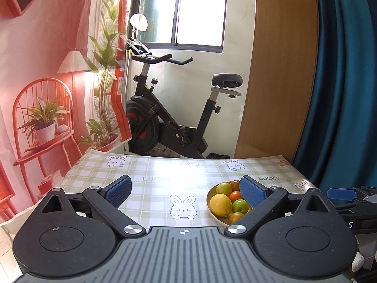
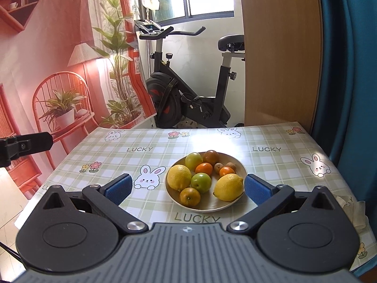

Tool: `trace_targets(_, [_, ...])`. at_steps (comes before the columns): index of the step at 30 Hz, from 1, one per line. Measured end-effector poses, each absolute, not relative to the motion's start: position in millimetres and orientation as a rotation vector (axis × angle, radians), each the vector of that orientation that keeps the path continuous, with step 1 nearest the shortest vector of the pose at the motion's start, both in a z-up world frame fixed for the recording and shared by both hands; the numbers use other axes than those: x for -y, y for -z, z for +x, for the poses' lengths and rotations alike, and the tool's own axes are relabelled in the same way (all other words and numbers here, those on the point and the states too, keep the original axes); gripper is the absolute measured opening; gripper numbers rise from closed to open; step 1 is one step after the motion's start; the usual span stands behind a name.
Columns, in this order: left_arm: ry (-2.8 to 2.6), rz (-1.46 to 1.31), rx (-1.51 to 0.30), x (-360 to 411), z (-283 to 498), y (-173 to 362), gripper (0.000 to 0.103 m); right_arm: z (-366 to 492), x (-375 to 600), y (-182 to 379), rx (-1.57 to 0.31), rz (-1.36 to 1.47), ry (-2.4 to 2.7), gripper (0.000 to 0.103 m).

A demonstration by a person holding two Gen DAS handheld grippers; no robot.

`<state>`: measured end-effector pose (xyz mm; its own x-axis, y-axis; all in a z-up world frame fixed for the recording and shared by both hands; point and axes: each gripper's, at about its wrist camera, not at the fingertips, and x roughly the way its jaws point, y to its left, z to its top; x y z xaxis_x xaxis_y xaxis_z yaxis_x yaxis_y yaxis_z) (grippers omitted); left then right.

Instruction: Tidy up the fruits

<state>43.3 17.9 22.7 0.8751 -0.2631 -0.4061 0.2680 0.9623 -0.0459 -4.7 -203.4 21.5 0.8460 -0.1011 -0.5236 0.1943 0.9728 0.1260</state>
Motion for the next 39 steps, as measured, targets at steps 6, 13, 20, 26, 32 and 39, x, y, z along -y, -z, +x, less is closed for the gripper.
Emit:
trace_targets(6, [0.267,0.011,-0.419,-20.0,31.2,-22.7,0.099,-15.2,199.6,-25.3,-0.526,0.160,0.152,0.103])
trace_targets(13, [0.243,0.003,-0.406,-20.6,26.1,-25.5,0.099,-17.3,199.8,-24.3,-0.531,0.170,0.145,0.103])
trace_targets(20, [0.226,-0.006,-0.411,-20.0,23.5,-24.5,0.099,-17.4,200.4,-24.3,-0.536,0.176,0.146,0.103])
trace_targets(26, [0.215,-0.011,-0.409,-19.6,21.2,-25.4,0.099,-17.7,200.1,-24.5,-0.536,0.174,0.146,0.103])
trace_targets(32, [0.216,0.003,-0.411,-16.8,18.5,-25.4,0.099,-17.8,200.1,-24.3,-0.536,0.174,0.146,0.103])
trace_targets(39, [0.221,0.012,-0.421,-16.3,19.3,-24.8,0.099,-17.8,202.1,-23.5,-0.539,0.174,0.145,0.103])
